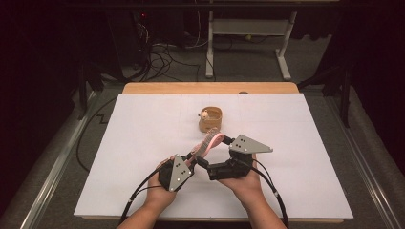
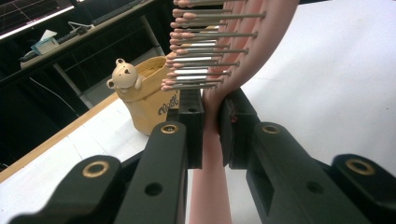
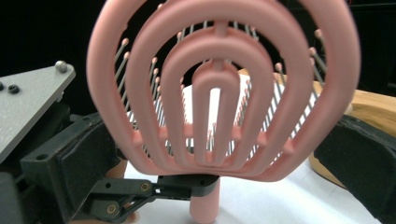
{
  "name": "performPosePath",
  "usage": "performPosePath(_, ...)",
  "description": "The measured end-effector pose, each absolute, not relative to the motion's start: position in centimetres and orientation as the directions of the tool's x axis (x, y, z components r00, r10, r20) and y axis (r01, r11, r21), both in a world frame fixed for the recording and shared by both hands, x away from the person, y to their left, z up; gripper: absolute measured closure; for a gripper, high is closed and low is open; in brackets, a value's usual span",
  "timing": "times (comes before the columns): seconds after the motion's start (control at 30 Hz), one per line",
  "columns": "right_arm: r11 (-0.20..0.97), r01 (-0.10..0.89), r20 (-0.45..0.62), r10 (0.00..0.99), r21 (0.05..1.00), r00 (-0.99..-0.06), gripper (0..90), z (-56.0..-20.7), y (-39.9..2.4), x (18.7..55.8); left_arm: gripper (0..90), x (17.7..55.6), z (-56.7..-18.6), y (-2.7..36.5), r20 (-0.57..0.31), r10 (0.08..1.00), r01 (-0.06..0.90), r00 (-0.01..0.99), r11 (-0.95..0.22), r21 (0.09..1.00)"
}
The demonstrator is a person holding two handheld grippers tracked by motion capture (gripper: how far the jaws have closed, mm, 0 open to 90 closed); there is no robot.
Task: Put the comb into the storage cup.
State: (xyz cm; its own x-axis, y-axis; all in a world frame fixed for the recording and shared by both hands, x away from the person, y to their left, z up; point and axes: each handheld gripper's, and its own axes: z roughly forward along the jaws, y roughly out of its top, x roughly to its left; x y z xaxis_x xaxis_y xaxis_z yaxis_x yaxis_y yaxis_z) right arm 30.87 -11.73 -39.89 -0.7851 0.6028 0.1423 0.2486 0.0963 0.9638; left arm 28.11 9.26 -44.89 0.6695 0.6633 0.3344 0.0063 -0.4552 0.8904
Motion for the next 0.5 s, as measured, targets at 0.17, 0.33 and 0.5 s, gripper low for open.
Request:
performPosePath(0.17, 0.079, 0.249, 0.153, 0.603, 0.965, -0.783, 1.2, -39.9, -11.73, 30.86, 81.2, 28.0, -44.92, 9.13, 0.335, 0.662, 0.005, 0.671, -0.456, 0.89)
performPosePath(0.33, 0.063, 0.242, 0.156, 0.605, 0.968, -0.781, 4.8, -39.96, -11.71, 30.79, 81.2, 27.91, -44.89, 9.03, 0.333, 0.661, 0.002, 0.673, -0.451, 0.892)
performPosePath(0.5, 0.044, 0.245, 0.169, 0.607, 0.968, -0.777, 7.4, -40.16, -11.97, 30.89, 81.2, 27.93, -44.89, 9.01, 0.335, 0.663, 0.005, 0.669, -0.456, 0.89)
